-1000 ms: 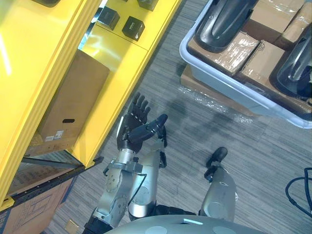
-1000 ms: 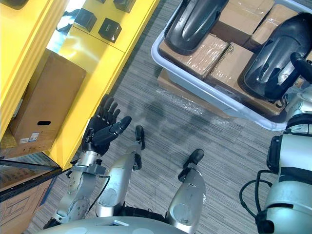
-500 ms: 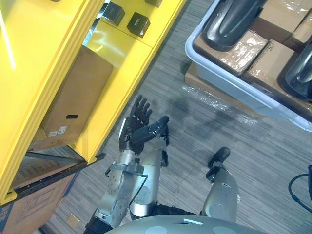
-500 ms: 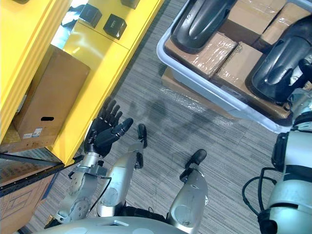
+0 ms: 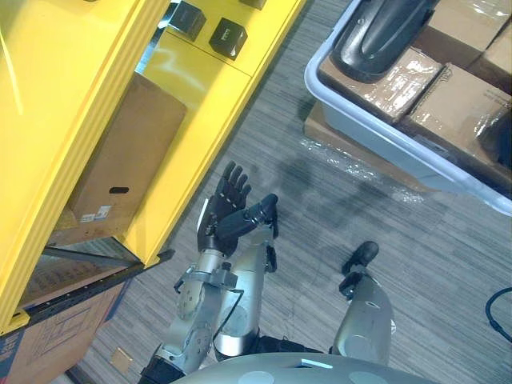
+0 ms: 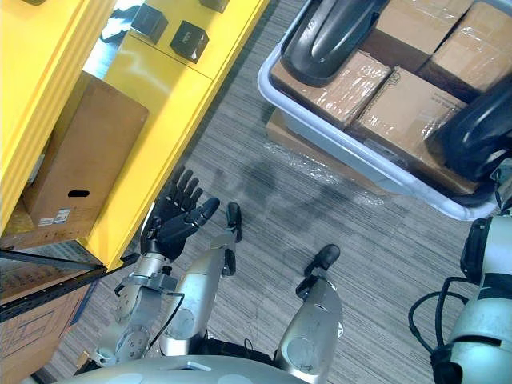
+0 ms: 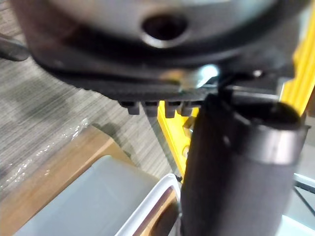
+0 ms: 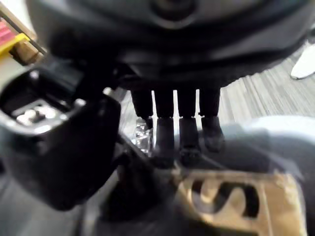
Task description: Walk over and take three plastic housings, then place them on the shelf
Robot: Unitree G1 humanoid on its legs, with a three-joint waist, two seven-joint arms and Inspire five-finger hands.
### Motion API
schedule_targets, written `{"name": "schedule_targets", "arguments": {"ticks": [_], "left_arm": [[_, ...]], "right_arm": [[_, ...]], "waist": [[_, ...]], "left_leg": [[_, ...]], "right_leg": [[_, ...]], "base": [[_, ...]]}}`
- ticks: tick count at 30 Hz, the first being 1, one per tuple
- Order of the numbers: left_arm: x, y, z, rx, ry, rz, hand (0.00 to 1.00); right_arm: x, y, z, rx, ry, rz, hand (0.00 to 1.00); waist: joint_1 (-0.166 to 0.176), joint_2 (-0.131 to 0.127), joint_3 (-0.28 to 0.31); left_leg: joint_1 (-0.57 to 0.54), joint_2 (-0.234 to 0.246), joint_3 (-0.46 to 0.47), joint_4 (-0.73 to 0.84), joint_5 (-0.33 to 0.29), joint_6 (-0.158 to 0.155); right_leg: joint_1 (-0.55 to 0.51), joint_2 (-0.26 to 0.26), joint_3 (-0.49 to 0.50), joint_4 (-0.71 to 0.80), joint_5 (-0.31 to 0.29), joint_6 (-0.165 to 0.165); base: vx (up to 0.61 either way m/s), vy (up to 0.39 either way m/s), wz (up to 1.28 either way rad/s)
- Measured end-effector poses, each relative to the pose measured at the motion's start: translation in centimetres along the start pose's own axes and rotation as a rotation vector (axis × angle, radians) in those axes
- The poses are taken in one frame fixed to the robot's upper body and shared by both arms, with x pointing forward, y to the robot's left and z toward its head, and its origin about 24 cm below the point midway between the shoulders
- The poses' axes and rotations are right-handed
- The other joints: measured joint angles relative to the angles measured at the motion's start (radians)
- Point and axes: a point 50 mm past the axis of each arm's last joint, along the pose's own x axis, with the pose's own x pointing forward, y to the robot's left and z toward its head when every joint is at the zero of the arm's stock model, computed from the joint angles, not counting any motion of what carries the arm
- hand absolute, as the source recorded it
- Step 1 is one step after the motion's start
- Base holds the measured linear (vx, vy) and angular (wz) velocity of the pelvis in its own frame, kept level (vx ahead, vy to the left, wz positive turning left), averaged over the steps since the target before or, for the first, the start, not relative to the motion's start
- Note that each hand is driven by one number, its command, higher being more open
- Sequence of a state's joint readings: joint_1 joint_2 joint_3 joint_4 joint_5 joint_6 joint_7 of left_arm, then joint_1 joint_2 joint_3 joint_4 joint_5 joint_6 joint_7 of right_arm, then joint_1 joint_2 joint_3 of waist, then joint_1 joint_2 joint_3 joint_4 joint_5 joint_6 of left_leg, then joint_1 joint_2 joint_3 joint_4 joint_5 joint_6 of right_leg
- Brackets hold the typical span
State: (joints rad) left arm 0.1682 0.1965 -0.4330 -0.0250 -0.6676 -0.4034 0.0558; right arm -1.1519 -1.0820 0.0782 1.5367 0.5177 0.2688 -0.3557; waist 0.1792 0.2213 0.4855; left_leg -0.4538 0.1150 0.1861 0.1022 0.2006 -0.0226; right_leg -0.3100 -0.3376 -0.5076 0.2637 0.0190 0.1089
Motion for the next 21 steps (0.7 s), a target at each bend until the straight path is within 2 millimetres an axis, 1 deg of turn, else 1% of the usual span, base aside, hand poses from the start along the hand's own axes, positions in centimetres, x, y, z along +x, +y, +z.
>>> {"name": "schedule_targets", "arguments": {"ticks": [2, 9, 13, 18, 20, 21], "left_arm": [[0.0, 0.1, 0.1, -0.007, -0.008, 0.003, 1.00], [-0.1, 0.4, 0.2, -0.018, -0.011, 0.009, 1.00], [-0.4, 0.6, 0.4, -0.017, -0.013, 0.017, 1.00], [-0.8, 1.0, 0.5, -0.010, -0.012, 0.029, 1.00], [-0.7, 1.2, 0.6, -0.007, -0.018, 0.035, 1.00], [-0.7, 1.3, 0.7, -0.005, -0.022, 0.040, 1.00]], "right_arm": [[0.0, 0.0, 0.1, 0.006, -0.002, 0.000, 0.00], [0.0, 0.2, 0.2, -0.016, -0.012, 0.035, 0.00], [-0.1, 0.3, 0.7, -0.070, -0.064, 0.039, 0.00], [-0.1, 0.3, 0.9, -0.081, -0.079, 0.046, 0.00], [-0.1, 0.3, 1.1, -0.092, -0.108, 0.043, 0.00], [-0.2, 0.3, 1.5, -0.103, -0.153, 0.036, 0.00]], "waist": [[0.009, 0.000, 0.000], [0.009, -0.001, 0.001], [0.009, -0.002, 0.002], [0.010, -0.006, 0.004], [0.010, -0.008, 0.006], [0.009, -0.009, 0.006]], "left_leg": [[-0.001, 0.000, -0.003, 0.000, 0.000, 0.000], [-0.002, 0.001, -0.013, 0.009, -0.001, -0.001], [-0.002, 0.008, -0.015, 0.016, -0.004, -0.005], [-0.002, 0.019, -0.015, 0.017, -0.003, -0.006], [-0.002, 0.024, -0.015, 0.016, -0.002, -0.007], [-0.002, 0.033, -0.015, 0.016, 0.000, -0.010]], "right_leg": [[0.001, 0.000, -0.002, 0.000, 0.000, 0.000], [0.013, 0.004, -0.011, -0.002, 0.001, 0.004], [0.017, 0.010, -0.011, -0.003, -0.004, -0.004], [0.017, 0.023, -0.010, -0.006, -0.003, -0.005], [0.017, 0.028, -0.010, -0.006, -0.002, -0.003], [0.017, 0.031, -0.010, -0.006, -0.002, -0.003]], "base": [[0.01, -0.040, 0.06], [0.01, -0.037, 0.03], [-0.02, -0.041, -0.02], [-0.03, -0.047, -0.03], [-0.02, -0.058, -0.03], [-0.01, -0.065, -0.03]]}}
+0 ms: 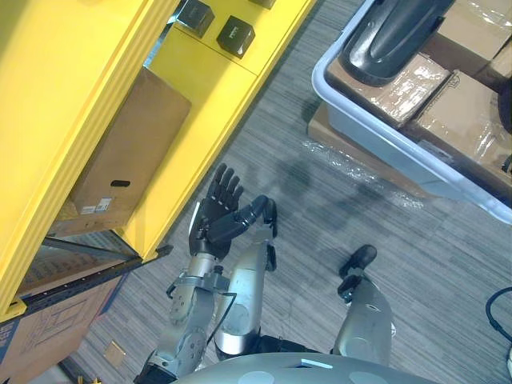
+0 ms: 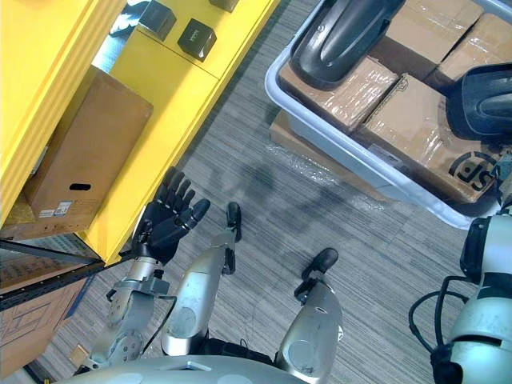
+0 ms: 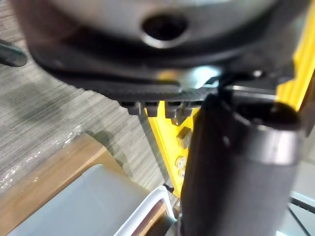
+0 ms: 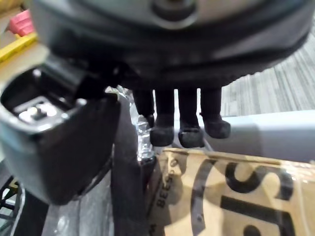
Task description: Walk over and take three plastic housings, then place them on the shelf
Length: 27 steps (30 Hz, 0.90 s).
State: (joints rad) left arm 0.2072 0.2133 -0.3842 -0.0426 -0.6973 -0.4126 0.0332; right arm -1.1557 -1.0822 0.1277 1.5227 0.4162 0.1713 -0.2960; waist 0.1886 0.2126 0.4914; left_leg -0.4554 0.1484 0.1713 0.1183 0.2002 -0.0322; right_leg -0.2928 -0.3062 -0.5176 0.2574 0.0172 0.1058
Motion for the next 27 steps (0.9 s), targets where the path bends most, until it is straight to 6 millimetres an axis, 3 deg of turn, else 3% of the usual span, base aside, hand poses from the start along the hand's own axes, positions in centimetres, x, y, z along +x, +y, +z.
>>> {"name": "schedule_targets", "arguments": {"ticks": [4, 9, 14, 17, 21, 27], "left_arm": [[0.0, 0.2, 0.1, 0.003, -0.006, 0.005, 1.00], [0.0, 0.5, 0.6, 0.008, -0.026, 0.016, 1.00], [-0.4, 0.8, 1.9, 0.009, -0.076, 0.033, 1.00], [-0.5, 1.0, 3.3, 0.033, -0.129, 0.025, 1.00], [-0.1, 0.9, 5.0, 0.089, -0.192, -0.002, 1.00], [1.3, -0.2, 7.2, 0.121, -0.263, -0.113, 1.00]], "right_arm": [[-0.3, 0.2, 2.0, -0.035, -0.155, -0.033, 0.00], [-2.9, 2.3, 7.8, -0.167, -0.546, -0.063, 0.00], [-4.9, 3.6, 10.3, -0.151, -0.723, -0.037, 0.00], [-5.6, 5.3, 10.1, -0.137, -0.740, 0.009, 0.00], [-6.1, 7.7, 7.8, -0.192, -0.743, 0.078, 0.00], [-7.2, 9.8, 6.0, -0.231, -0.794, 0.147, 0.00]], "waist": [[0.000, -0.004, 0.003], [-0.010, -0.030, 0.020], [-0.005, -0.057, 0.034], [-0.007, -0.086, 0.033], [-0.009, -0.123, 0.032], [-0.012, -0.130, 0.031]], "left_leg": [[0.004, 0.005, 0.001, -0.003, 0.005, -0.005], [0.056, 0.021, 0.014, -0.044, 0.022, -0.017], [0.114, 0.030, 0.017, -0.091, 0.035, -0.027], [0.137, 0.036, 0.016, -0.098, 0.038, -0.030], [0.170, 0.034, 0.017, -0.108, 0.039, -0.033], [0.217, 0.028, 0.032, -0.162, 0.053, -0.028]], "right_leg": [[0.000, 0.010, 0.003, 0.000, 0.002, -0.003], [0.033, 0.030, 0.002, -0.013, 0.000, -0.007], [0.077, 0.040, -0.006, -0.024, -0.004, -0.012], [0.103, 0.048, -0.014, -0.032, -0.004, -0.012], [0.133, 0.048, -0.015, -0.032, -0.009, -0.014], [0.153, 0.049, -0.013, -0.036, -0.009, -0.013]], "base": [[0.00, -0.053, -0.05], [0.01, -0.067, -0.06], [0.02, -0.059, 0.02], [0.03, -0.048, 0.01], [0.01, -0.030, 0.02], [-0.03, -0.016, -0.02]]}}
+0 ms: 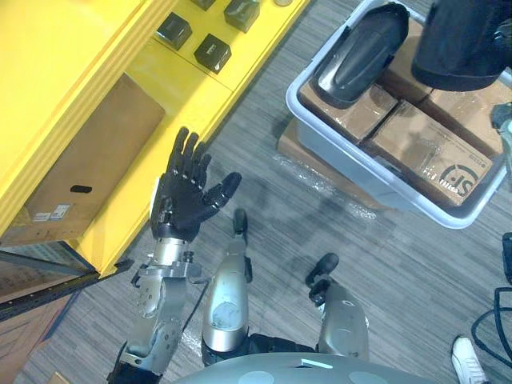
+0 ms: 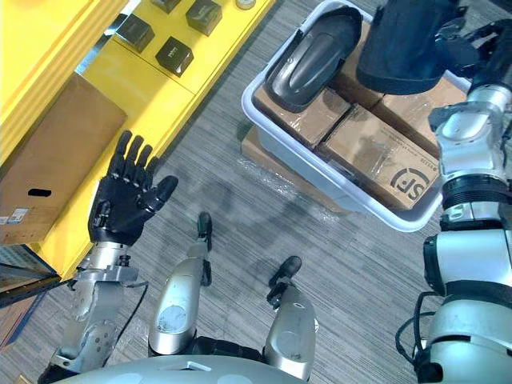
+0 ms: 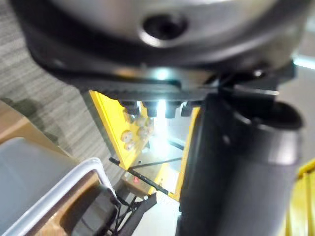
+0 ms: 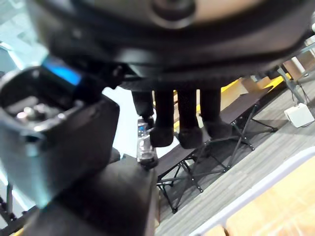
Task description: Walk over and take three plastic housings, then place them on the shelf
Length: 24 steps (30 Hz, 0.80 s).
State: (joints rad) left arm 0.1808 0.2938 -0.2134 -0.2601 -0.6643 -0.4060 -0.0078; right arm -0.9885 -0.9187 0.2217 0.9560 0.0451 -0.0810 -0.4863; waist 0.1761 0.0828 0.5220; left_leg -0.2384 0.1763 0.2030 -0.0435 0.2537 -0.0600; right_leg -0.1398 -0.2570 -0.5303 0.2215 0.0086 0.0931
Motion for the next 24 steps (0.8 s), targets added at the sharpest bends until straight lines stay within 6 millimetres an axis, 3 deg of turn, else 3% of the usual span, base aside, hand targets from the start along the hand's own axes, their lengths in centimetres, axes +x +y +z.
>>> {"name": "schedule_targets", "arguments": {"ticks": [2, 3, 5, 10, 14, 18, 19, 23, 24], "left_arm": [[0.9, -0.3, 0.2, 0.006, 0.009, -0.051, 1.00], [2.0, -0.7, 0.1, 0.036, 0.060, -0.110, 1.00], [3.5, -1.1, -0.7, 0.067, 0.144, -0.181, 1.00], [5.5, 0.6, -4.0, 0.141, 0.462, -0.221, 1.00], [6.6, 1.4, -6.4, 0.105, 0.625, -0.202, 1.00], [8.5, 1.1, -6.4, 0.055, 0.631, -0.194, 1.00], [8.8, 1.0, -6.3, 0.050, 0.626, -0.195, 1.00], [10.0, -0.4, -6.1, 0.024, 0.602, -0.235, 1.00], [9.9, -0.9, -6.4, 0.010, 0.604, -0.228, 1.00]], "right_arm": [[-0.6, 1.2, 0.5, 0.034, -0.024, 0.024, 0.00], [-1.4, 2.3, 1.4, 0.054, -0.083, 0.053, 0.00], [-2.3, 3.0, 1.9, 0.046, -0.148, 0.082, 0.00], [-5.6, 6.1, 2.5, 0.074, -0.241, 0.193, 0.00], [-7.5, 7.4, 1.2, 0.043, -0.244, 0.285, 0.00], [-9.4, 8.6, -0.6, 0.034, -0.191, 0.356, 0.00], [-9.7, 8.8, -0.7, 0.039, -0.184, 0.363, 1.00], [-10.7, 9.8, -0.9, 0.079, -0.154, 0.387, 1.00], [-11.7, 10.3, -1.3, 0.131, -0.115, 0.395, 1.00]], "waist": [[-0.004, -0.016, -0.008], [-0.021, -0.040, -0.020], [-0.023, -0.065, -0.035], [-0.078, -0.112, -0.093], [-0.111, -0.120, -0.128], [-0.142, -0.122, -0.158], [-0.147, -0.122, -0.162], [-0.162, -0.117, -0.184], [-0.158, -0.119, -0.207]], "left_leg": [[0.017, -0.001, 0.013, -0.011, 0.002, 0.001], [0.022, -0.001, 0.019, -0.016, 0.003, 0.001], [0.048, -0.003, 0.039, -0.037, 0.014, 0.000], [0.097, -0.007, 0.080, -0.040, 0.002, -0.009], [0.131, -0.005, 0.122, -0.042, -0.013, -0.014], [0.149, 0.008, 0.149, -0.044, -0.018, -0.017], [0.150, 0.011, 0.151, -0.044, -0.018, -0.018], [0.156, 0.020, 0.166, -0.045, -0.025, -0.026], [0.158, 0.023, 0.171, -0.045, -0.025, -0.026]], "right_leg": [[0.008, 0.002, 0.009, -0.008, 0.001, 0.002], [0.014, 0.006, 0.017, -0.024, 0.007, 0.008], [0.022, 0.009, 0.037, -0.037, 0.017, 0.011], [0.060, 0.012, 0.067, -0.079, 0.030, 0.018], [0.082, 0.021, 0.099, -0.121, 0.054, 0.020], [0.095, 0.040, 0.121, -0.160, 0.078, 0.013], [0.096, 0.043, 0.122, -0.167, 0.081, 0.011], [0.097, 0.054, 0.129, -0.180, 0.089, 0.007], [0.101, 0.060, 0.133, -0.195, 0.096, 0.005]], "base": [[0.00, -0.032, -0.10], [0.03, -0.048, -0.15], [0.05, -0.038, -0.19], [0.08, -0.029, -0.18], [0.05, -0.021, -0.27], [0.02, -0.024, -0.24], [0.00, -0.036, -0.21], [-0.01, -0.037, -0.13], [0.02, -0.023, -0.08]]}}
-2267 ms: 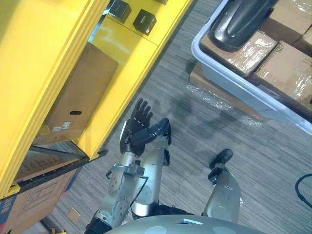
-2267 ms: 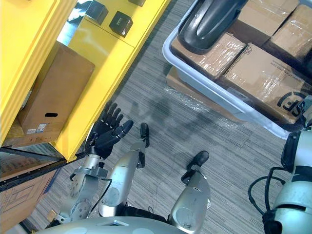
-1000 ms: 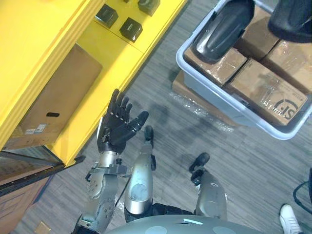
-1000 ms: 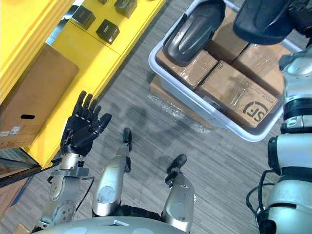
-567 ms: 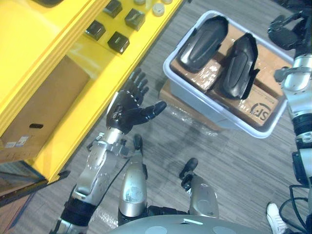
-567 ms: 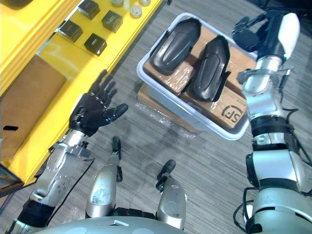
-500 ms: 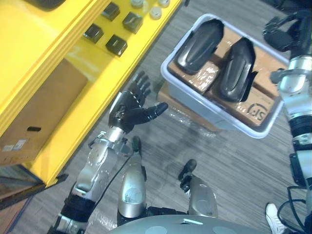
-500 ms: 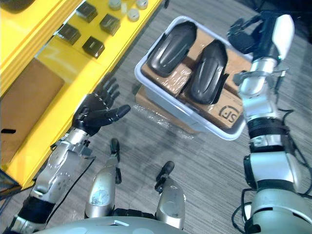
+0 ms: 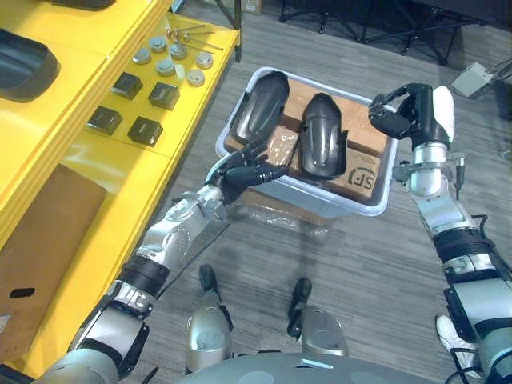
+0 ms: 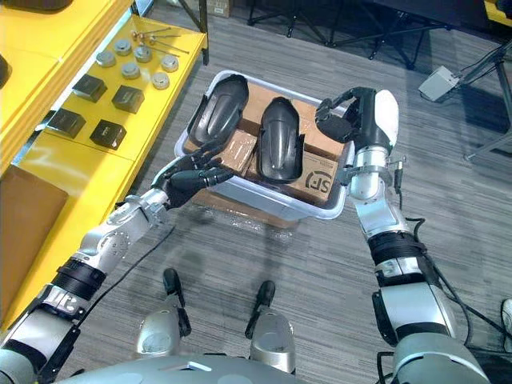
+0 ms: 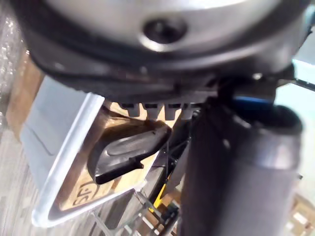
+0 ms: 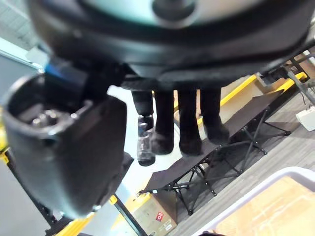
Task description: Walk over and take three plastic housings, then place them on the shelf
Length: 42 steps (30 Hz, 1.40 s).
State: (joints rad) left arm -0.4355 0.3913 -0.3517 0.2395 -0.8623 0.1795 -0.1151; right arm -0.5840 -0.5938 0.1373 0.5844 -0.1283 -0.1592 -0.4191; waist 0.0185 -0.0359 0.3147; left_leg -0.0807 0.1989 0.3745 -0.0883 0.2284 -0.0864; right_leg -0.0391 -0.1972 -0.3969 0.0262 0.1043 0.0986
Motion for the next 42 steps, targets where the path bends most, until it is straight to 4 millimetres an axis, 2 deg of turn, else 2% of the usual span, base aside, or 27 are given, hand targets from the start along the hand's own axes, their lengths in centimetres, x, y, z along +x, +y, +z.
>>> {"name": "schedule_targets", "arguments": {"ticks": [2, 4, 6, 9, 12, 16, 17, 23, 27, 30, 32, 33, 34, 35, 36, 37, 38, 39, 40, 41, 42], "left_arm": [[0.1, -0.2, -0.2, -0.005, -0.013, 0.021, 1.00], [0.1, 0.0, 0.5, -0.006, -0.100, 0.084, 1.00], [-0.8, 0.2, 1.1, 0.003, -0.203, 0.150, 1.00], [-4.9, -0.1, 2.2, -0.001, -0.451, 0.268, 1.00], [-9.2, -0.5, 2.3, 0.034, -0.624, 0.401, 1.00], [-12.1, -0.5, 1.8, 0.069, -0.688, 0.500, 1.00], [-14.2, 0.2, 0.4, 0.065, -0.693, 0.647, 1.00], [-14.4, 0.3, 0.4, 0.064, -0.696, 0.658, 1.00], [-14.9, 0.8, 0.5, 0.056, -0.713, 0.704, 1.00], [-15.8, 1.4, 0.3, 0.054, -0.711, 0.762, 1.00], [-16.2, 1.7, 0.2, 0.057, -0.703, 0.787, 1.00], [-16.2, 1.8, 0.2, 0.059, -0.705, 0.790, 1.00], [-16.0, 1.9, 0.4, 0.062, -0.700, 0.784, 1.00], [-15.9, 1.9, 0.4, 0.066, -0.688, 0.777, 1.00], [-16.0, 1.9, 0.3, 0.068, -0.682, 0.775, 1.00], [-16.2, 2.0, 0.4, 0.080, -0.679, 0.773, 1.00], [-16.5, 2.3, 0.6, 0.094, -0.680, 0.778, 1.00], [-16.6, 2.4, 0.7, 0.106, -0.680, 0.779, 1.00], [-16.7, 2.5, 0.9, 0.115, -0.680, 0.779, 1.00], [-17.2, 2.7, 1.8, 0.154, -0.702, 0.775, 1.00], [-17.1, 2.6, 1.8, 0.148, -0.712, 0.777, 1.00]], "right_arm": [[-1.2, 0.9, -0.1, 0.097, 0.023, -0.003, 1.00], [-3.4, 2.3, 0.3, 0.253, 0.030, 0.000, 1.00], [-5.1, 3.1, 0.5, 0.357, 0.036, 0.006, 1.00], [-9.1, 3.6, 0.3, 0.471, 0.075, -0.001, 1.00], [-12.8, 3.5, -0.7, 0.553, 0.155, 0.029, 1.00], [-14.7, 2.7, -1.6, 0.624, 0.207, 0.047, 1.00], [-17.9, 1.4, -4.0, 0.779, 0.368, -0.020, 1.00], [-18.1, 1.4, -4.1, 0.786, 0.372, -0.011, 1.00], [-19.4, 1.4, -4.8, 0.838, 0.415, 0.018, 1.00], [-20.6, 1.7, -5.3, 0.908, 0.456, 0.047, 1.00], [-21.1, 2.0, -5.5, 0.974, 0.475, 0.053, 1.00], [-21.2, 2.2, -5.6, 0.996, 0.484, 0.057, 1.00], [-21.3, 2.4, -5.6, 1.020, 0.495, 0.052, 1.00], [-21.4, 2.6, -5.5, 1.032, 0.498, 0.052, 1.00], [-21.3, 2.5, -5.5, 1.028, 0.494, 0.059, 1.00], [-21.4, 3.0, -5.2, 1.038, 0.496, 0.073, 1.00], [-21.5, 3.5, -4.9, 1.050, 0.498, 0.102, 1.00], [-21.5, 3.9, -4.6, 1.066, 0.491, 0.120, 1.00], [-21.5, 4.1, -4.5, 1.080, 0.484, 0.122, 1.00], [-21.2, 4.5, -3.8, 1.121, 0.457, 0.123, 1.00], [-20.6, 4.2, -3.5, 1.123, 0.418, 0.123, 1.00]], "waist": [[0.003, 0.000, -0.017], [0.001, -0.001, -0.029], [-0.004, 0.000, -0.038], [-0.011, 0.001, -0.078], [-0.006, 0.010, -0.125], [-0.006, 0.025, -0.160], [-0.023, 0.041, -0.224], [-0.023, 0.049, -0.229], [-0.029, 0.052, -0.231], [-0.049, 0.052, -0.231], [-0.050, 0.048, -0.228], [-0.049, 0.030, -0.217], [-0.049, 0.009, -0.200], [-0.049, -0.015, -0.184], [-0.048, -0.011, -0.179], [-0.047, -0.015, -0.171], [-0.046, -0.023, -0.159], [-0.041, -0.028, -0.154], [-0.042, -0.038, -0.154], [-0.045, -0.092, -0.144], [-0.046, -0.074, -0.130]], "left_leg": [[0.005, 0.003, 0.001, 0.000, -0.002, -0.002], [0.014, 0.004, 0.004, 0.001, -0.003, -0.004], [0.022, 0.001, 0.004, 0.002, -0.003, -0.005], [0.028, -0.001, 0.000, 0.000, -0.010, -0.013], [0.057, -0.004, 0.000, -0.001, -0.031, -0.023], [0.070, -0.004, 0.000, -0.001, -0.036, -0.025], [0.092, -0.003, 0.013, 0.002, -0.047, -0.028], [0.094, -0.003, 0.024, 0.000, -0.047, -0.029], [0.095, -0.003, 0.033, -0.001, -0.047, -0.028], [0.097, -0.005, 0.034, 0.000, -0.049, -0.029], [0.100, -0.016, 0.040, 0.004, -0.053, -0.025], [0.103, -0.032, 0.038, 0.006, -0.059, -0.016], [0.093, -0.055, 0.029, 0.070, -0.098, -0.007], [0.063, -0.073, 0.020, 0.207, -0.179, 0.011], [0.053, -0.075, 0.008, 0.266, -0.251, 0.038], [0.056, -0.076, 0.006, 0.281, -0.277, 0.053], [0.056, -0.082, 0.001, 0.273, -0.283, 0.062], [0.058, -0.083, -0.010, 0.231, -0.284, 0.064], [0.062, -0.091, -0.012, 0.201, -0.284, 0.064], [0.027, -0.126, 0.011, 0.339, -0.312, 0.085], [0.017, -0.100, 0.002, 0.427, -0.381, 0.077]], "right_leg": [[0.011, 0.006, 0.001, -0.015, 0.005, -0.001], [0.018, 0.007, 0.003, -0.016, 0.005, -0.001], [0.026, 0.005, 0.001, -0.016, 0.005, -0.001], [0.043, 0.005, -0.011, -0.033, 0.004, 0.000], [0.079, 0.004, -0.015, -0.046, -0.006, 0.008], [0.094, 0.004, -0.019, -0.053, -0.018, 0.008], [0.120, 0.006, -0.031, -0.079, -0.015, 0.012], [0.110, 0.006, -0.018, -0.076, -0.015, 0.011], [0.091, 0.002, -0.008, -0.056, -0.020, 0.003], [0.073, -0.007, -0.005, -0.020, -0.035, -0.008], [0.022, -0.034, 0.006, 0.067, -0.077, -0.031], [-0.004, -0.061, 0.008, 0.123, -0.108, -0.054], [-0.019, -0.104, 0.009, 0.190, -0.143, -0.096], [-0.018, -0.151, -0.008, 0.237, -0.170, -0.140], [-0.017, -0.175, -0.035, 0.276, -0.188, -0.186], [-0.020, -0.198, -0.035, 0.318, -0.176, -0.188], [-0.040, -0.210, -0.040, 0.348, -0.113, -0.160], [-0.062, -0.200, -0.039, 0.341, -0.069, -0.144], [-0.068, -0.191, -0.037, 0.312, -0.082, -0.138], [-0.068, -0.199, -0.030, 0.213, -0.172, -0.090], [-0.056, -0.182, -0.010, 0.211, -0.131, -0.022]], "base": [[0.04, -0.026, -0.05], [0.02, -0.012, -0.02], [0.02, 0.000, 0.00], [0.05, -0.002, 0.04], [0.03, -0.001, 0.03], [0.00, 0.000, 0.00], [0.00, 0.000, 0.00], [0.00, 0.000, -0.06], [0.00, 0.001, -0.09], [0.00, 0.005, -0.06], [-0.02, 0.030, -0.20], [-0.02, 0.067, -0.09], [-0.01, 0.100, 0.00], [0.00, 0.157, -0.01], [-0.01, 0.150, -0.09], [-0.05, 0.130, -0.10], [-0.08, 0.114, -0.06], [-0.07, 0.109, 0.02], [0.00, 0.125, 0.00], [0.04, 0.075, 0.00], [-0.02, 0.128, 0.00]]}}
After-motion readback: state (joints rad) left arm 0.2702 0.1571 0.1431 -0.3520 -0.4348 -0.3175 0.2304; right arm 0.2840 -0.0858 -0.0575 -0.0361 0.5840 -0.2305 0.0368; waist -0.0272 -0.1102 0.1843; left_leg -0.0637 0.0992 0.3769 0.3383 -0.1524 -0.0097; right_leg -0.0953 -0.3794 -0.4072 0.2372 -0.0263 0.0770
